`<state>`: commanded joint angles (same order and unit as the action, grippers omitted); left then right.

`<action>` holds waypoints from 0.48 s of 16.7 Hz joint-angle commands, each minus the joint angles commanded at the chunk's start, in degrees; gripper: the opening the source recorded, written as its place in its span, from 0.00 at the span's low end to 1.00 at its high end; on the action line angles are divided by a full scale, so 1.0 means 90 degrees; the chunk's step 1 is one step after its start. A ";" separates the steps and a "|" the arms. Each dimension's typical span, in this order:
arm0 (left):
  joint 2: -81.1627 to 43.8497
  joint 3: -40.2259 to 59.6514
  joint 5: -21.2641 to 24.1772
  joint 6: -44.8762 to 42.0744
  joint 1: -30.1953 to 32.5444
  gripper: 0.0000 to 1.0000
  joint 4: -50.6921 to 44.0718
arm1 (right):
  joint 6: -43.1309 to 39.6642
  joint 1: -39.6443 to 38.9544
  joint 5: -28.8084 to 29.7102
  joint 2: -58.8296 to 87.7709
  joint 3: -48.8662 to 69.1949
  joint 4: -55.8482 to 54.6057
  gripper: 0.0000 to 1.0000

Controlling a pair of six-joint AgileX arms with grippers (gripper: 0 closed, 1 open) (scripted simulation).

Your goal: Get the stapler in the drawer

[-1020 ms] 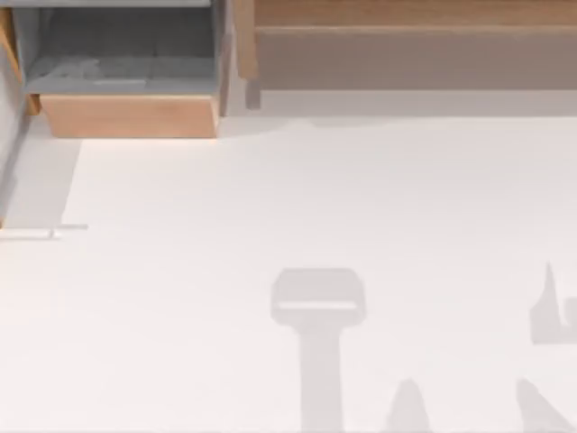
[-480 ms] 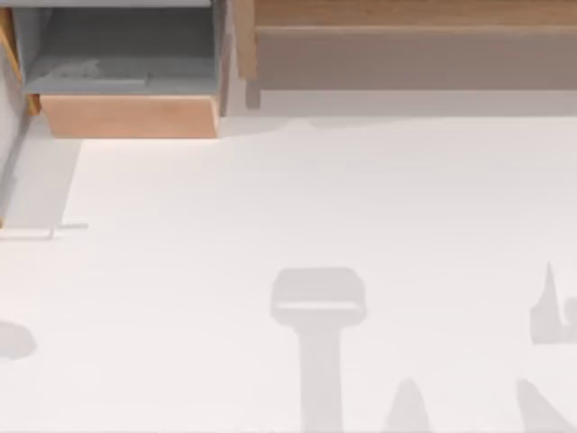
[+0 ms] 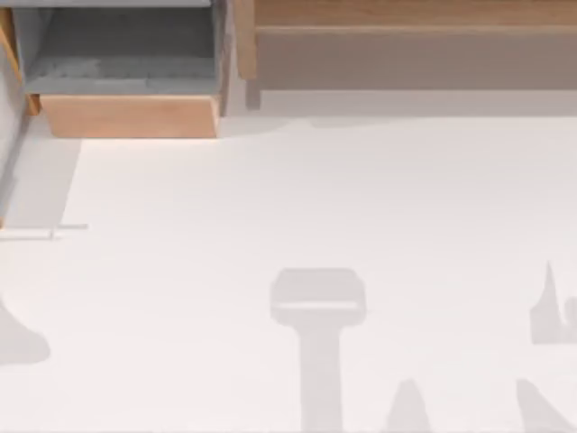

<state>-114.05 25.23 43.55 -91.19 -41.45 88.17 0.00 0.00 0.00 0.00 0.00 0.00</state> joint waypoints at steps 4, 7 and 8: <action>-0.0123 0.0286 -0.0215 0.0009 0.0255 1.00 -0.0169 | 0.0000 0.0000 0.0000 0.0000 0.0000 0.0000 1.00; -0.0202 0.0480 -0.0372 0.0012 0.0411 1.00 -0.0280 | 0.0000 0.0000 0.0000 0.0000 0.0000 0.0000 1.00; -0.0202 0.0480 -0.0372 0.0012 0.0411 1.00 -0.0280 | 0.0000 0.0000 0.0000 0.0000 0.0000 0.0000 1.00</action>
<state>-115.87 29.55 40.20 -91.08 -37.75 85.65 0.00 0.00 0.00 0.00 0.00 0.00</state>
